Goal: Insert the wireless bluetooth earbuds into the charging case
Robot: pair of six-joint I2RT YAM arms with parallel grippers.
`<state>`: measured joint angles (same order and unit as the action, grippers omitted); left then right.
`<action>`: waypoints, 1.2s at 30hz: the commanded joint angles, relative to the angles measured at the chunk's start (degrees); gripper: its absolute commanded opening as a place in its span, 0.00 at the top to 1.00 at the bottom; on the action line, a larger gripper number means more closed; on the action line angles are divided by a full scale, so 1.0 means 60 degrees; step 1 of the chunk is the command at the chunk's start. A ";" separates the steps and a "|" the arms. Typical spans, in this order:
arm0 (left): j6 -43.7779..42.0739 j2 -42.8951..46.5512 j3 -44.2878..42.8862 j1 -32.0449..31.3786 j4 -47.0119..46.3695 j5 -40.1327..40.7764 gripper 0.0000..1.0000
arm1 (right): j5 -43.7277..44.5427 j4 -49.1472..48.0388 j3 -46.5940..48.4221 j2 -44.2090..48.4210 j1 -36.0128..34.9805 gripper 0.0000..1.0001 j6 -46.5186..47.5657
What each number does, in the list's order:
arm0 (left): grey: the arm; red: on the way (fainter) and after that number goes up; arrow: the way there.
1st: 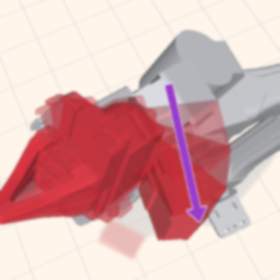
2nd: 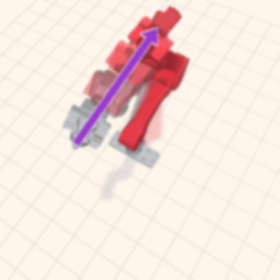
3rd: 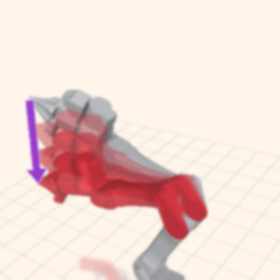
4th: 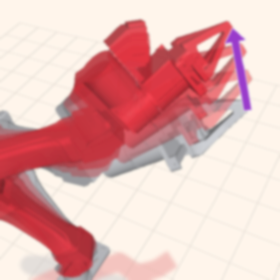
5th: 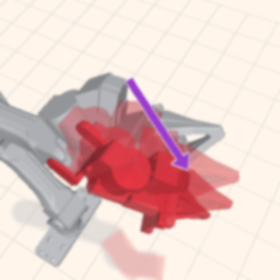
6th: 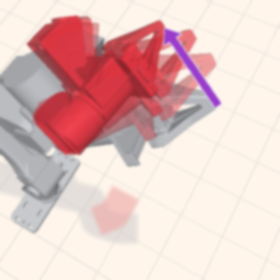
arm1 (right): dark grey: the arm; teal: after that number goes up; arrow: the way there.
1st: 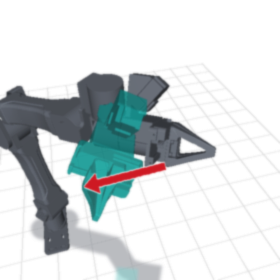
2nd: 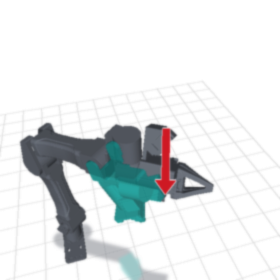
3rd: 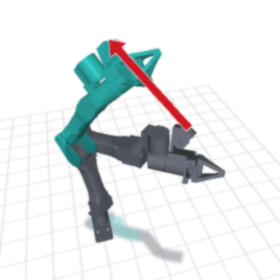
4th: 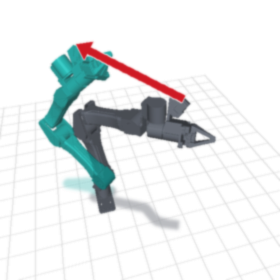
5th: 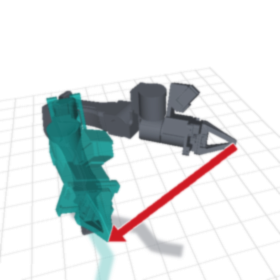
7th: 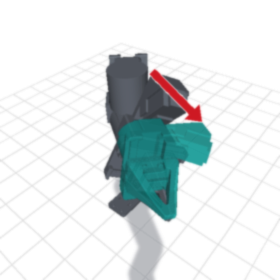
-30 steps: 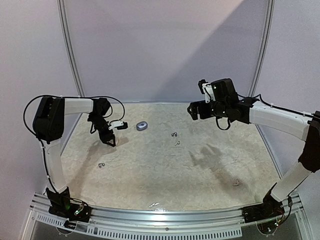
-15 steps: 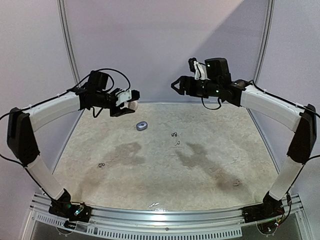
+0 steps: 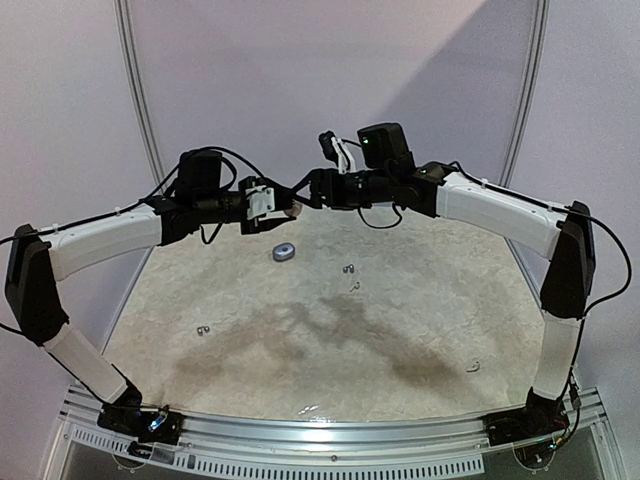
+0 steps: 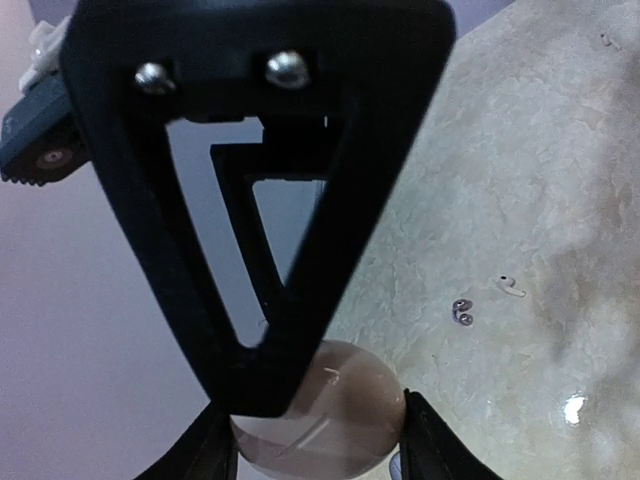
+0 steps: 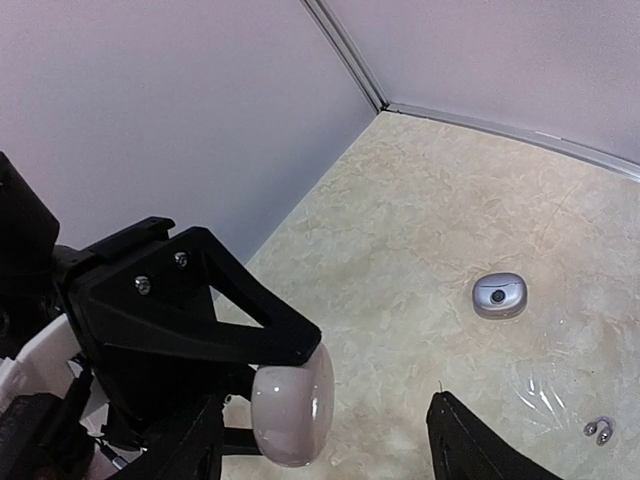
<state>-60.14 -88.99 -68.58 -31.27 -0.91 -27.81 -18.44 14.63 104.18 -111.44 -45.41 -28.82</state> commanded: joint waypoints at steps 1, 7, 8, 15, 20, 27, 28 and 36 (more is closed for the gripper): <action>0.0269 -0.0066 -0.0099 -0.0161 -0.0453 -0.0152 0.69 | -0.0315 0.0218 0.0349 -0.0357 -0.0026 0.32 0.0329; 0.0286 -0.0080 -0.0128 -0.0194 -0.0535 -0.0184 0.69 | -0.0558 0.0224 0.0687 -0.0683 -0.0026 0.54 0.0489; 0.0288 -0.0084 -0.0128 -0.0194 -0.0548 -0.0171 0.69 | -0.0629 0.0183 0.0697 -0.0713 -0.0034 0.59 0.0528; 0.0392 -0.0066 -0.0092 -0.0224 -0.0704 0.0090 0.69 | -0.1302 0.0059 0.0668 -0.0731 -0.0043 0.84 0.0696; 0.0629 -0.0038 -0.0048 -0.0224 -0.0734 0.0205 0.32 | -0.1409 0.0099 0.0583 -0.0603 -0.0034 0.96 0.0947; 0.3913 -0.0086 -0.1204 0.0860 0.1782 -0.2674 0.01 | -0.2072 -0.0656 -0.0778 0.0874 0.0108 1.00 0.2733; 0.4198 -0.0140 -0.1389 0.1000 0.2215 -0.3496 0.02 | -0.2395 -0.1030 -0.1140 0.1122 0.0110 1.00 0.3121; 0.6679 -0.0031 -0.1016 0.1036 0.0691 -0.6234 0.26 | -0.2826 -0.1837 -0.2026 0.2401 0.0064 1.00 0.5111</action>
<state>-31.83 -88.95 -75.79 -24.75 6.74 -52.84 -32.60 6.26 91.11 -99.77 -44.95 -6.00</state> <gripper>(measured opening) 0.773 0.207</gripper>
